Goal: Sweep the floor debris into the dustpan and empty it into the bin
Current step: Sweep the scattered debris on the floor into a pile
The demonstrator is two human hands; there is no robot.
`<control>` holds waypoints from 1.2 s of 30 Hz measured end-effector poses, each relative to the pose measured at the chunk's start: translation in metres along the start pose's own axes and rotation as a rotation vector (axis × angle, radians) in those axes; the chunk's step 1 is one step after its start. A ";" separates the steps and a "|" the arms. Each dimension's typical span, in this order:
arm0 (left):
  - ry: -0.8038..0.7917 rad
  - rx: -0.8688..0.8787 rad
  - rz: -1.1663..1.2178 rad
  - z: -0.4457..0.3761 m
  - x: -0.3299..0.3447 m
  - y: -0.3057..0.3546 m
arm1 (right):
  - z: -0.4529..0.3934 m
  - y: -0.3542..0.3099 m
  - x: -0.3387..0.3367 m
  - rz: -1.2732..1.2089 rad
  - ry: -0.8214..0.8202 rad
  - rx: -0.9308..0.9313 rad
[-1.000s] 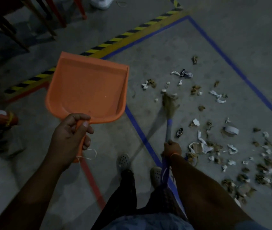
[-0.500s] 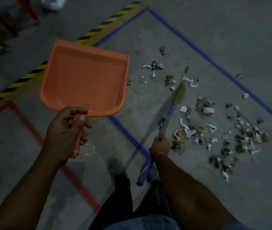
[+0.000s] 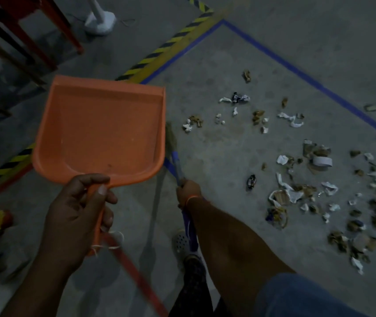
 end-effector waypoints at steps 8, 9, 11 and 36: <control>0.028 -0.036 -0.051 0.009 -0.001 -0.021 | -0.055 0.008 -0.025 -0.042 0.118 0.070; 0.021 -0.044 -0.057 0.009 0.003 -0.022 | -0.061 0.013 -0.035 -0.039 0.136 0.077; 0.009 -0.050 -0.039 0.010 0.012 -0.025 | -0.071 0.024 -0.059 -0.056 0.179 0.097; -0.296 0.003 0.076 0.003 0.194 0.033 | -0.021 0.247 -0.277 -0.498 0.563 0.458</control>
Point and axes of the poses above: each hand's wrist, its own z-axis away from the middle knuckle, its own x-axis out of the palm, y = z × x, the point moved 4 cm from there along -z, towards the middle knuckle, and after that the axes turned 13 degrees about x, right-handed, at the moved point
